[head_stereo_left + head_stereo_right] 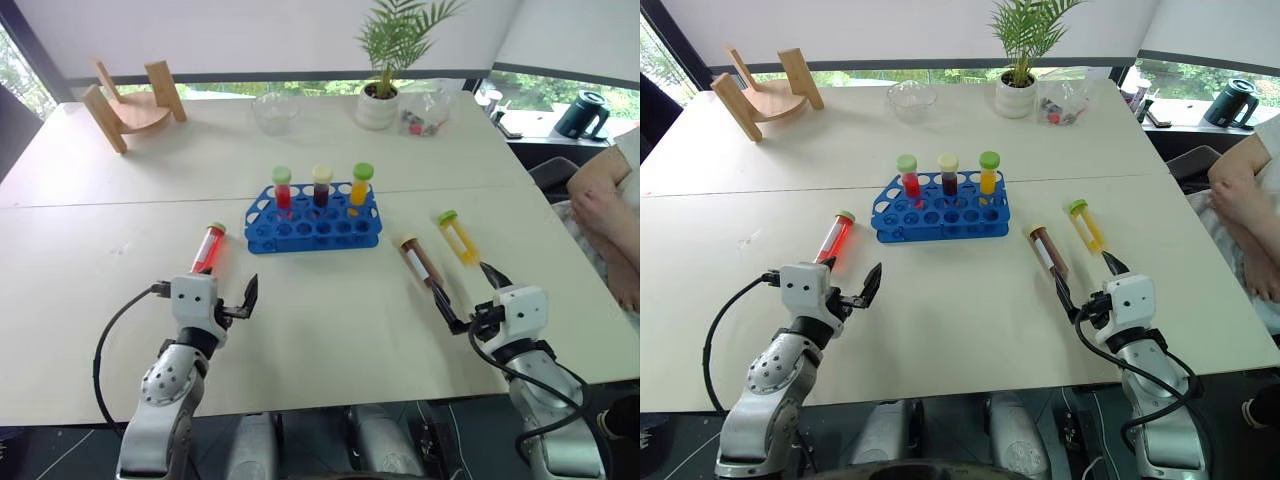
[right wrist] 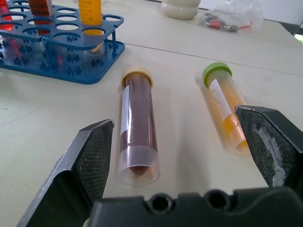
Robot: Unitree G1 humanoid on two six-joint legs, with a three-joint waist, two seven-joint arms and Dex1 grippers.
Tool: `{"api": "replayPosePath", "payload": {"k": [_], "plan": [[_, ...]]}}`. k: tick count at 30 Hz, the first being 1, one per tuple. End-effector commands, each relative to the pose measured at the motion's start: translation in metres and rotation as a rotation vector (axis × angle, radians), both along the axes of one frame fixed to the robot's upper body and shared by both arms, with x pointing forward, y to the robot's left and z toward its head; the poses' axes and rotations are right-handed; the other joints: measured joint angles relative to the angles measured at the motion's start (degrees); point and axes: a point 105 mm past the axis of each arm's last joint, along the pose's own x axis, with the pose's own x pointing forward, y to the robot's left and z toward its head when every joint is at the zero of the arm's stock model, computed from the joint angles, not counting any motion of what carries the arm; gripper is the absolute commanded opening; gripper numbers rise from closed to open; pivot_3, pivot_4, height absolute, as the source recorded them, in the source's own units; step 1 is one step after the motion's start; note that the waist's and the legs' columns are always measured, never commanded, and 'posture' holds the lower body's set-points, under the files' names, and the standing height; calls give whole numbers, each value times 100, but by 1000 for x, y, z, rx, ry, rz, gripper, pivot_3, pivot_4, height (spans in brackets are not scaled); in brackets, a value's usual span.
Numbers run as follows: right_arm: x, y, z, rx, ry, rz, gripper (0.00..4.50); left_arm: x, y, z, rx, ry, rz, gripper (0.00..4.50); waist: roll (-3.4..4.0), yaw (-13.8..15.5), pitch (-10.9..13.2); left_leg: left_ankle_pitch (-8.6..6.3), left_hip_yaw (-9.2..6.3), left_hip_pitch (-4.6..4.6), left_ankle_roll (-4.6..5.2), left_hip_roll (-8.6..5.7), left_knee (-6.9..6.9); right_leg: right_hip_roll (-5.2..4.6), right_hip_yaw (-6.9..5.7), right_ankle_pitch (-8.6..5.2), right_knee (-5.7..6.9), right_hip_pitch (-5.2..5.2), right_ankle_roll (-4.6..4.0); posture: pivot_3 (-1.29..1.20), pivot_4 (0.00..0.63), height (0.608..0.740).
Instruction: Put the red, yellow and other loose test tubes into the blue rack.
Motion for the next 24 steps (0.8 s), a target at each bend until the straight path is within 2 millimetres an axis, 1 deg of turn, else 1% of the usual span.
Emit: {"api": "replayPosePath", "payload": {"k": [1, 6, 14, 19, 24], "plan": [[-3, 4, 13, -6, -45, 20, 4500, -4, -12, 17, -21, -71, -51, 4472, 0, -1, 0, 0, 0, 0, 0, 0, 0, 0, 0, 0, 0, 0, 0, 0, 150, 740], [-4, 4, 13, -8, -41, 23, 4500, -5, -20, 17, -45, -64, -93, 4472, 0, -2, 0, 0, 0, 0, 0, 0, -1, 0, 0, 0, 0, -1, 0, 0, 150, 740], [-4, 3, 18, -24, -46, 33, 4500, -5, -20, 14, -44, -48, -84, 4472, 0, -2, 0, 0, 1, 0, 0, 0, 0, 1, 1, 0, 0, -1, 0, 0, 150, 740], [-6, 3, 19, -25, -33, 40, 4500, -7, -23, 13, -52, -40, -99, 4472, 0, -2, 0, 0, 1, 0, 0, 0, 0, 1, 1, 0, 0, -1, 0, 0, 150, 740], [-4, 2, 19, -30, -20, 59, 4500, -3, -28, 15, -61, -50, -130, 4472, 0, -2, 0, 0, 1, 0, 0, 0, 1, 0, 2, 0, 0, -1, 0, 0, 150, 740]]}}
